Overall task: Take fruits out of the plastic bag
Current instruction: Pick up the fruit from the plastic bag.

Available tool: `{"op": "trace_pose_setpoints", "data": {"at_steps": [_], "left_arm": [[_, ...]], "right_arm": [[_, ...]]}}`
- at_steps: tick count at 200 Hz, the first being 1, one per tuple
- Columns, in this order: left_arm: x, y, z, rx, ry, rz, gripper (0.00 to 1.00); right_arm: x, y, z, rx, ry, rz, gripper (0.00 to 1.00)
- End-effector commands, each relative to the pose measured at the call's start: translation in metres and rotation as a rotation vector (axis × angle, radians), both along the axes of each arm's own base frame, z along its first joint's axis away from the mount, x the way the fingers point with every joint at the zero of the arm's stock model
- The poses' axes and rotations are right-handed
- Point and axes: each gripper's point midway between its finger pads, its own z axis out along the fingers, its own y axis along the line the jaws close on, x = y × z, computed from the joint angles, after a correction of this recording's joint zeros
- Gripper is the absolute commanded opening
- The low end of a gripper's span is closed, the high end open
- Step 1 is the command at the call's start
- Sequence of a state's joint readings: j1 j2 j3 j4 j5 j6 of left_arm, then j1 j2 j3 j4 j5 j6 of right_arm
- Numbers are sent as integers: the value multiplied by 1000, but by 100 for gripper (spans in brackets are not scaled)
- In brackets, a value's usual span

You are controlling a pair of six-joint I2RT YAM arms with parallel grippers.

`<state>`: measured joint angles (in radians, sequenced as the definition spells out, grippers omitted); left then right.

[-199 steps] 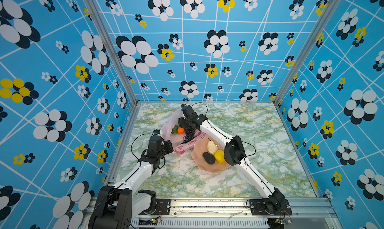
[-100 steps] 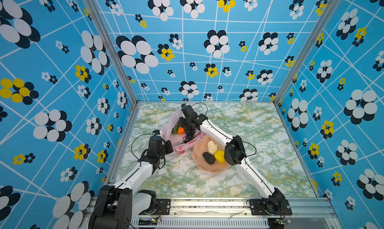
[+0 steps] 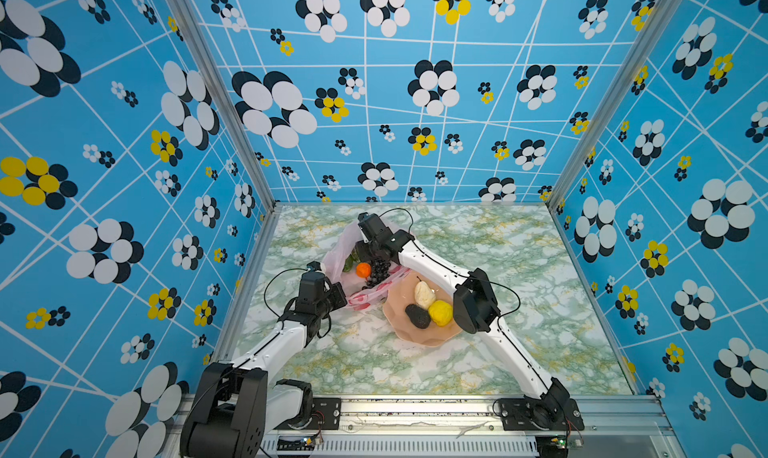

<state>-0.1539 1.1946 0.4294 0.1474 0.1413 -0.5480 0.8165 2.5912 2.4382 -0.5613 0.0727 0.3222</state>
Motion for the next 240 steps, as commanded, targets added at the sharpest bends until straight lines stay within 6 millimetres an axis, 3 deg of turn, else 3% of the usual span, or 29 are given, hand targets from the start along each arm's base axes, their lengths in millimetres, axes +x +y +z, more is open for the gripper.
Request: {"op": "trace_pose_setpoints", "data": {"at_steps": [1,68,79,135,143,179,240], "left_arm": [[6,-1,5,25,-7,-11,0],[7,-3,5,21,-6,-20,0],[7,-3,6,20,-7,-18,0],[6,-3,8,19,-10,-20,0],[5,-3,8,18,-10,-21,0],[5,-3,9,18,-12,-20,0],[5,-2,8,28,-13,-18,0]], "right_arm": [[-5,0,54,53,-82,14,36],[-53,-27,84,66,-70,46,35],[-64,-35,102,82,-87,48,35],[-127,-85,124,42,-86,58,35],[-138,-97,113,7,-68,57,35],[-167,-126,107,-12,-38,40,35],[-187,-124,66,-12,36,48,35]]}}
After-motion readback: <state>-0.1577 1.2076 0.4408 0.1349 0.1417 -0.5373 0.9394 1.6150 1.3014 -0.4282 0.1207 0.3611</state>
